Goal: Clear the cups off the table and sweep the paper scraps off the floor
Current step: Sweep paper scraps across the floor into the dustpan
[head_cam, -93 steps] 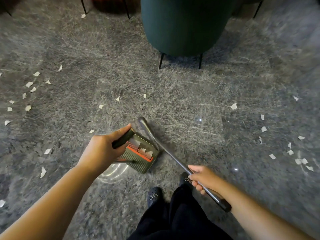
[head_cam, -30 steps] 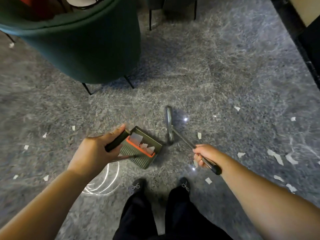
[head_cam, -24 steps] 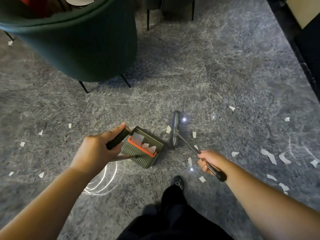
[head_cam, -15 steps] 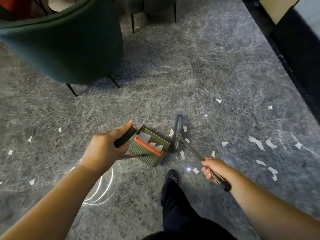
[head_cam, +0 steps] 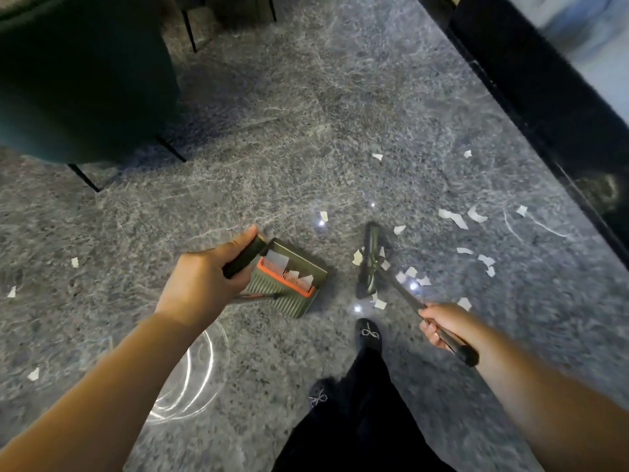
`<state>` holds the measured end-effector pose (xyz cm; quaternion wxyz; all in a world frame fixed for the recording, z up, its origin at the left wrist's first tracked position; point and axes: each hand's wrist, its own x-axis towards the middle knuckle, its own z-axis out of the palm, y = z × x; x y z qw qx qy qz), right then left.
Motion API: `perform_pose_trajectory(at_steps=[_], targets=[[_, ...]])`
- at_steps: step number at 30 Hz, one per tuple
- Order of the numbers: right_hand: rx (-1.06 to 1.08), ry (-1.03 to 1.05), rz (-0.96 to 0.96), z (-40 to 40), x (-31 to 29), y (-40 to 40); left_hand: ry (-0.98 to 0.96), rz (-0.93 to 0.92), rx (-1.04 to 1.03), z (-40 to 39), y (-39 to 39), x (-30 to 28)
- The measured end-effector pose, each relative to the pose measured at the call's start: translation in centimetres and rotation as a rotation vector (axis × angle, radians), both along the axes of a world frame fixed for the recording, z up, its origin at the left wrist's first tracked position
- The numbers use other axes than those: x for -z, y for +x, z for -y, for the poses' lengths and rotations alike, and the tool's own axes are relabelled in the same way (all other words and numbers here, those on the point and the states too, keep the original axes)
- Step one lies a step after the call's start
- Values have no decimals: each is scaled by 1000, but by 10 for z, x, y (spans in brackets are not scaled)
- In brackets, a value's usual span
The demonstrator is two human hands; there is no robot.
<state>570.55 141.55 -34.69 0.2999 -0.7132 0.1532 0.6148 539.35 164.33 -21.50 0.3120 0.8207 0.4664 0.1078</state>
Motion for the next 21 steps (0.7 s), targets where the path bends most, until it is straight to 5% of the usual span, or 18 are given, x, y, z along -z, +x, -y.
perform_pose_trajectory(at_steps=[11,21], targets=[[65,102,-11,68,-6,48,-113,-5,-9,49,49,-8],[-83,173,-182,39,5,81,-14,-10,-31,88,100,-12]])
